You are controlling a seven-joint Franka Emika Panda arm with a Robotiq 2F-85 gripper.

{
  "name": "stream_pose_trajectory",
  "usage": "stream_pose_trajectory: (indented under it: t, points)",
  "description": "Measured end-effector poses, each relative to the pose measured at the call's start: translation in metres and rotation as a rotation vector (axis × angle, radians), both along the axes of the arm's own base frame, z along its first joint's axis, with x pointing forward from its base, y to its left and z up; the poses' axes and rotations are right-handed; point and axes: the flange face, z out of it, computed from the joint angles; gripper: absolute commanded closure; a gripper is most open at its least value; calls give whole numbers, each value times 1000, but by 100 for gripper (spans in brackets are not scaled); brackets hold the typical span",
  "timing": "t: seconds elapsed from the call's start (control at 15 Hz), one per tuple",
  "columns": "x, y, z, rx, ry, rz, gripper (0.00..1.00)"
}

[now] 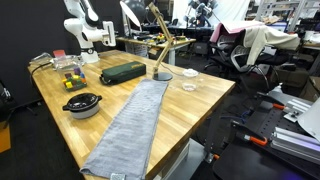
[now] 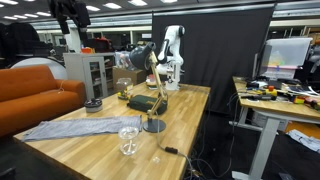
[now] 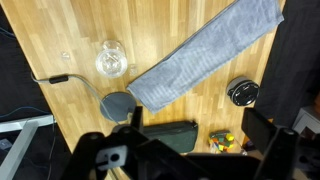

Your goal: Fold the grey towel from right to left

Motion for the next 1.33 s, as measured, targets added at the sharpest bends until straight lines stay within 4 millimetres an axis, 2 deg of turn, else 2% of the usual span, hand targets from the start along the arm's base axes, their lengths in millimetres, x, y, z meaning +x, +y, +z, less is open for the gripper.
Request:
stream_pose_trajectory:
  t: [0.33, 0.47, 0.6, 0.8, 0.87, 1.13, 1.33]
  points:
    - [5, 2, -8, -14, 17, 12, 0]
    - [14, 15, -18, -37, 28, 61, 0]
    - [26, 45, -32, -67, 37, 141, 0]
    - [41, 103, -56, -110, 45, 273, 0]
    - [43, 112, -63, -115, 54, 283, 0]
    - [42, 102, -56, -108, 43, 265, 0]
    - [41, 103, -56, -109, 42, 267, 0]
